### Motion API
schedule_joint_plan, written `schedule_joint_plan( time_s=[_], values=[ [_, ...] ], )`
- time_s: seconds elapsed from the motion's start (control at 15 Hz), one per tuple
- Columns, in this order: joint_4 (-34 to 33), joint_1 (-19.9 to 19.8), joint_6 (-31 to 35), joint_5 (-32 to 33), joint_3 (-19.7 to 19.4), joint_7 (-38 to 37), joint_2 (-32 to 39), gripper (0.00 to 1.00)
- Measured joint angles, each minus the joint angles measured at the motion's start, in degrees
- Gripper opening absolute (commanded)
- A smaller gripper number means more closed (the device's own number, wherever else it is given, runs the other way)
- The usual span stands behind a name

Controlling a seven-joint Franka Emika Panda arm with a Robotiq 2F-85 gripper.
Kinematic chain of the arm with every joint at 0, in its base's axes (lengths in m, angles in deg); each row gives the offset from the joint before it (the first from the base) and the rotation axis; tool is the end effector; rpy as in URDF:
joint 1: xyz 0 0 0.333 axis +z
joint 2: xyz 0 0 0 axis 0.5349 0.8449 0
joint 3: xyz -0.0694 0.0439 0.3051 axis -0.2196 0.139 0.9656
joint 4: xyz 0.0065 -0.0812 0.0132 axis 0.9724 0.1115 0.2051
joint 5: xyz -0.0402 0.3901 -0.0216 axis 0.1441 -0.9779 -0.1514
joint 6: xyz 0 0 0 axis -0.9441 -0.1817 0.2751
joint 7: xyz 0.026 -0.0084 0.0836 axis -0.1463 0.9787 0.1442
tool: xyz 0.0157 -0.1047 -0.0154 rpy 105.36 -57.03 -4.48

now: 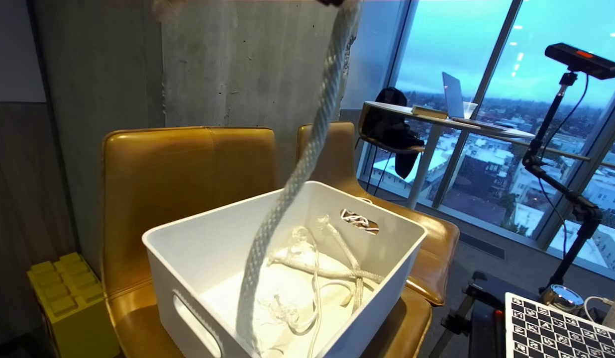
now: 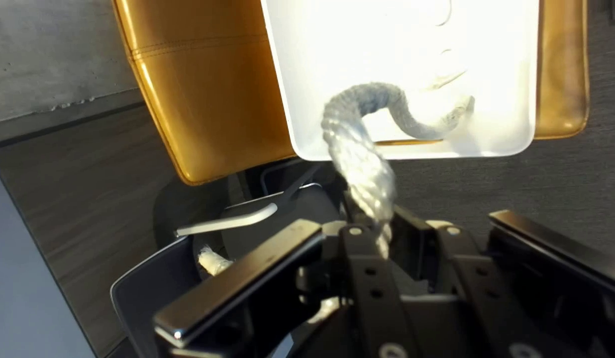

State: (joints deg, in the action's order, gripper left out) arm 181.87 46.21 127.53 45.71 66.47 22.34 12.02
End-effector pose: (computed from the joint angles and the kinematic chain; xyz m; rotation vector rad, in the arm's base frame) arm 0.5122 0.2678 0.5506 2.2124 1.6952 0.4710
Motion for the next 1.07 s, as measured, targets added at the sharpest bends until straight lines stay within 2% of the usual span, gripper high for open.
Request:
schedule_joint_plan(
  time_s=[0.4, 0.67, 0.73, 0.8, 0.87, 1.07],
  values=[
    [9.57, -3.29, 0.09, -6.09, -4.85, 4.46, -1.43, 0.03],
    [12.51, -4.95, 0.08, -8.63, -6.88, 7.12, -1.25, 0.03],
    [12.67, -5.22, 0.08, -8.83, -7.20, 7.31, -1.01, 0.37],
    [12.66, -5.50, 0.08, -8.94, -7.45, 7.33, -0.67, 0.38],
    [12.59, -5.79, 0.08, -9.02, -7.64, 7.33, -0.26, 0.43],
    [12.50, -6.86, 0.08, -9.22, -8.40, 7.33, 1.06, 0.66]
  ],
)
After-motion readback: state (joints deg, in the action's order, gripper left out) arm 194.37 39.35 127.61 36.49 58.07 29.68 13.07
